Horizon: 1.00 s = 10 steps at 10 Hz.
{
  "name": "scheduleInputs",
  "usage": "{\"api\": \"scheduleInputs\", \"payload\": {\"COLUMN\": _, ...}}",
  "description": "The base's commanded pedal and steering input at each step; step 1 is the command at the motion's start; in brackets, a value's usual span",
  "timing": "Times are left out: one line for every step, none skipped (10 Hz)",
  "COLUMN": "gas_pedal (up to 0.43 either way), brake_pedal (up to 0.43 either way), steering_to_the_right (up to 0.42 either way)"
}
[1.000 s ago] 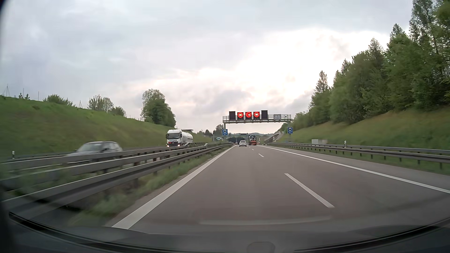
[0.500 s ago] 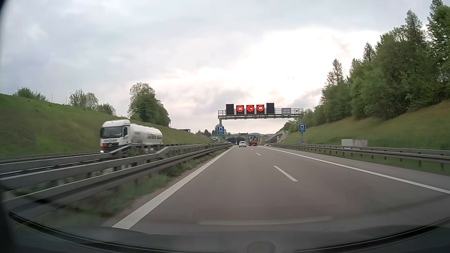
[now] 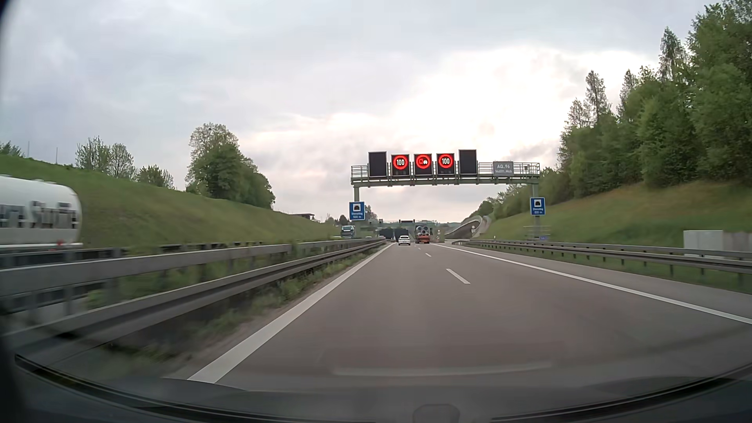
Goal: Follow the waypoints while adhering to traffic rules and regulations
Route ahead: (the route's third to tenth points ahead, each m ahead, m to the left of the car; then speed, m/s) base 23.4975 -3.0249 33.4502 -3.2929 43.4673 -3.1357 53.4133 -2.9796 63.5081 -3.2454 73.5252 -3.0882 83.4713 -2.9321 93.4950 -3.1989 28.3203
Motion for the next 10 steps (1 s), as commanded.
{"api": "scheduleInputs", "payload": {"gas_pedal": 0.15, "brake_pedal": 0.0, "steering_to_the_right": -0.001}}
{"api": "scheduleInputs", "payload": {"gas_pedal": 0.15, "brake_pedal": 0.0, "steering_to_the_right": -0.001}}
{"api": "scheduleInputs", "payload": {"gas_pedal": 0.15, "brake_pedal": 0.0, "steering_to_the_right": -0.001}}
{"api": "scheduleInputs", "payload": {"gas_pedal": 0.138, "brake_pedal": 0.0, "steering_to_the_right": -0.001}}
{"api": "scheduleInputs", "payload": {"gas_pedal": 0.138, "brake_pedal": 0.0, "steering_to_the_right": -0.001}}
{"api": "scheduleInputs", "payload": {"gas_pedal": 0.13, "brake_pedal": 0.0, "steering_to_the_right": -0.001}}
{"api": "scheduleInputs", "payload": {"gas_pedal": 0.13, "brake_pedal": 0.0, "steering_to_the_right": -0.002}}
{"api": "scheduleInputs", "payload": {"gas_pedal": 0.13, "brake_pedal": 0.0, "steering_to_the_right": -0.002}}
{"api": "scheduleInputs", "payload": {"gas_pedal": 0.13, "brake_pedal": 0.0, "steering_to_the_right": -0.001}}
{"api": "scheduleInputs", "payload": {"gas_pedal": 0.13, "brake_pedal": 0.0, "steering_to_the_right": -0.001}}
